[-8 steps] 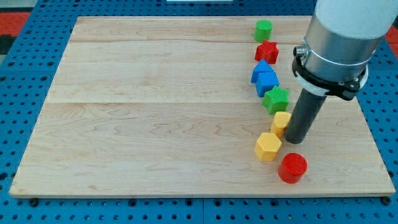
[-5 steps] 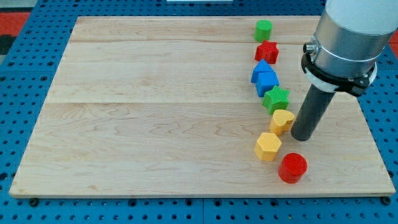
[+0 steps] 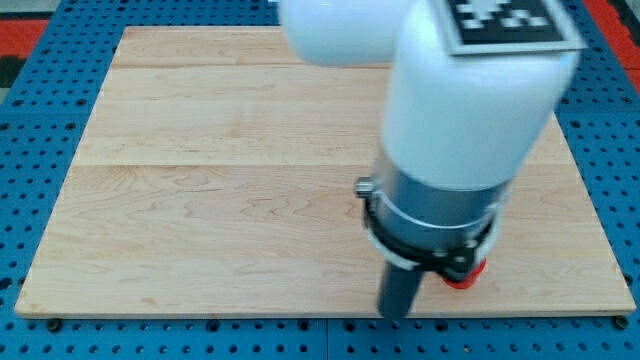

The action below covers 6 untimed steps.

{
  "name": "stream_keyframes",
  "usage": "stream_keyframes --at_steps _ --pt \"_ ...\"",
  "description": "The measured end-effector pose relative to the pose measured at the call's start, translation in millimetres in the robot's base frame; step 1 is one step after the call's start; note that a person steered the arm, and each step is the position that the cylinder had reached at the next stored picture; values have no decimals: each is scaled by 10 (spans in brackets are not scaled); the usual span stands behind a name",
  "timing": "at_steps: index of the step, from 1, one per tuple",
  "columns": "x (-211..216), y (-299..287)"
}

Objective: Place yellow hexagon in between yellow heart and the red circle

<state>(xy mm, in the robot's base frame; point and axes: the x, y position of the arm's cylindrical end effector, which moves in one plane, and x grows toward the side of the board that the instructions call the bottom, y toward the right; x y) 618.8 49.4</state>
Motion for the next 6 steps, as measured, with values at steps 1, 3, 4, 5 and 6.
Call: stream_keyframes --at_steps 1,3,4,5,6 --pt "-411 55" --pt "-654 654" --pt "-654 517" --pt "-536 41" --pt "-9 152"
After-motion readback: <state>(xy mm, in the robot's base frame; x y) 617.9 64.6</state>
